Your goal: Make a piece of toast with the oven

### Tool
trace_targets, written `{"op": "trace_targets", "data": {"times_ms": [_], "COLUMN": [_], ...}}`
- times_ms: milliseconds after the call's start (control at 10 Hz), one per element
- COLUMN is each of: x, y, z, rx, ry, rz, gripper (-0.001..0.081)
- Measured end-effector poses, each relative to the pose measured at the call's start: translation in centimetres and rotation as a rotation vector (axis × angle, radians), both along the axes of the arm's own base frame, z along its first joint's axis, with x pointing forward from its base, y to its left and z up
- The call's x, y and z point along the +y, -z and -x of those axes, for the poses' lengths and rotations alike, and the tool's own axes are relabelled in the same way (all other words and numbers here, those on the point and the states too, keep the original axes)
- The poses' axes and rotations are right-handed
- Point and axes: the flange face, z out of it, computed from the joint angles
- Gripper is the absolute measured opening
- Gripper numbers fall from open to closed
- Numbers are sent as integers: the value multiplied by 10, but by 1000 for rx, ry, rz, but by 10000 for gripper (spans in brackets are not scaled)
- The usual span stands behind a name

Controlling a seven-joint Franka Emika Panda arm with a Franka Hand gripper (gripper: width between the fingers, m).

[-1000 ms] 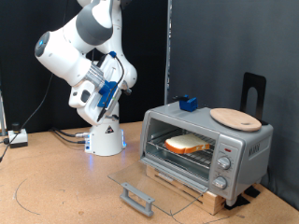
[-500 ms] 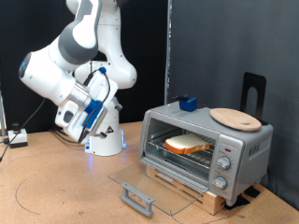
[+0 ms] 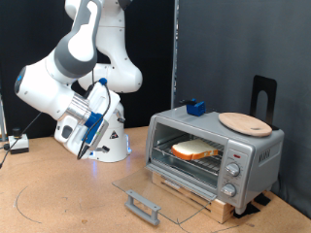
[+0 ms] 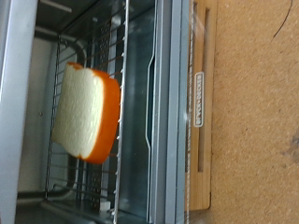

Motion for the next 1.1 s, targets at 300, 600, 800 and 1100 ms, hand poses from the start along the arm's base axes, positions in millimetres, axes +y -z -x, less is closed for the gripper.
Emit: {"op": "trace_targets", "data": {"times_ms": [300, 600, 800, 1100], "x": [-16, -33, -42, -55], "y": [33, 74, 99, 130], "z": [-13, -22, -29, -39], "rx": [125, 202, 216, 184], "ry": [0, -33, -47, -51], "rz": [13, 64, 80, 120], "gripper": [804, 804, 804, 804]}}
